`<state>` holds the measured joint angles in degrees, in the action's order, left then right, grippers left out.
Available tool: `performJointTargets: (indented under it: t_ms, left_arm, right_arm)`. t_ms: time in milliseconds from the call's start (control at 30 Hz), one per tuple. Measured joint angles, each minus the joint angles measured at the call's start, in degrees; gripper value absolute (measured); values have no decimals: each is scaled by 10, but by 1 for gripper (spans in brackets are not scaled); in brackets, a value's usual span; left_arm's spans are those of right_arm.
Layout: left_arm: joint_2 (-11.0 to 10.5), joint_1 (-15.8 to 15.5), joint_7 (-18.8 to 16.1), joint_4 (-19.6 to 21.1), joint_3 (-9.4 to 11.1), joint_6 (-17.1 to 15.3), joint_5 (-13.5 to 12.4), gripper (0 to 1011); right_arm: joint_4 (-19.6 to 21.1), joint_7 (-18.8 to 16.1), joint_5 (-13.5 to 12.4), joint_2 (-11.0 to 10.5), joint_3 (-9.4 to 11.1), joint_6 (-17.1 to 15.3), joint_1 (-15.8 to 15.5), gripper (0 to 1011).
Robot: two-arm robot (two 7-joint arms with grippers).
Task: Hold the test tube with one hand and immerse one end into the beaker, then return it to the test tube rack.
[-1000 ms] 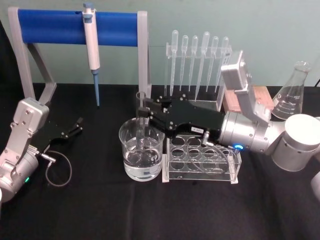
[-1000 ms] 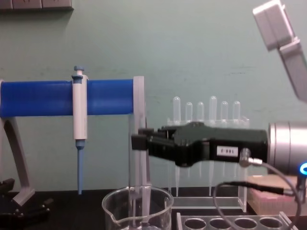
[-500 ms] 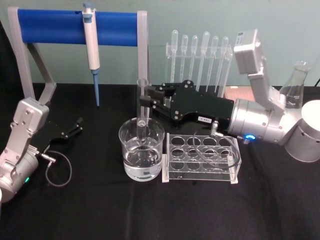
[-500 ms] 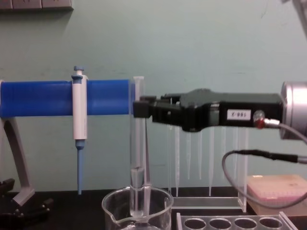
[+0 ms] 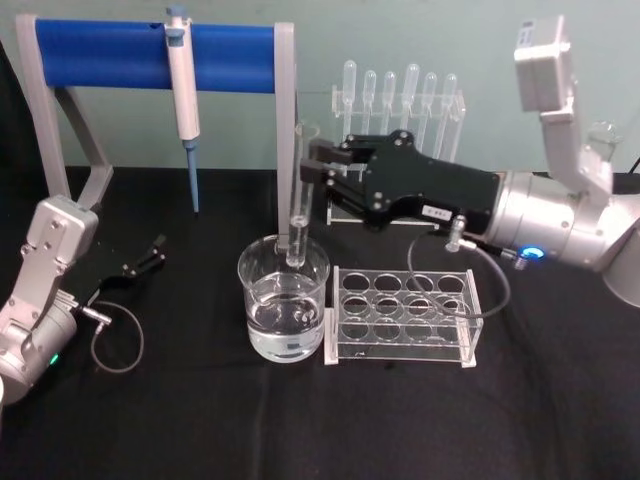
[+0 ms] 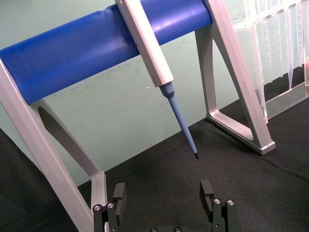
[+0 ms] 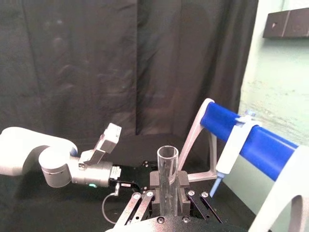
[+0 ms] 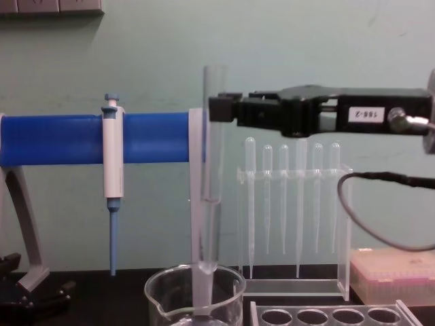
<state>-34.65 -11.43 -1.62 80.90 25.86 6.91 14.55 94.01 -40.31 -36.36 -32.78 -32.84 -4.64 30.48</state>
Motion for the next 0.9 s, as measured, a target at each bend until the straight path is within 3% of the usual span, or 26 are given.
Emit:
performJointTargets:
  t_ms: [133,500,900]
  left_arm:
    - [0,0,0,0,0,0,0,1000]
    - [0,0,0,0,0,0,0,1000]
    - [0,0,0,0,0,0,0,1000]
  right_arm:
    - [12,6,-9,-11,7,-4,-3,226]
    - [57,19,-29,-67,38,-4,-33,226]
    - [91,19,-43,-127,76,32,-109,226]
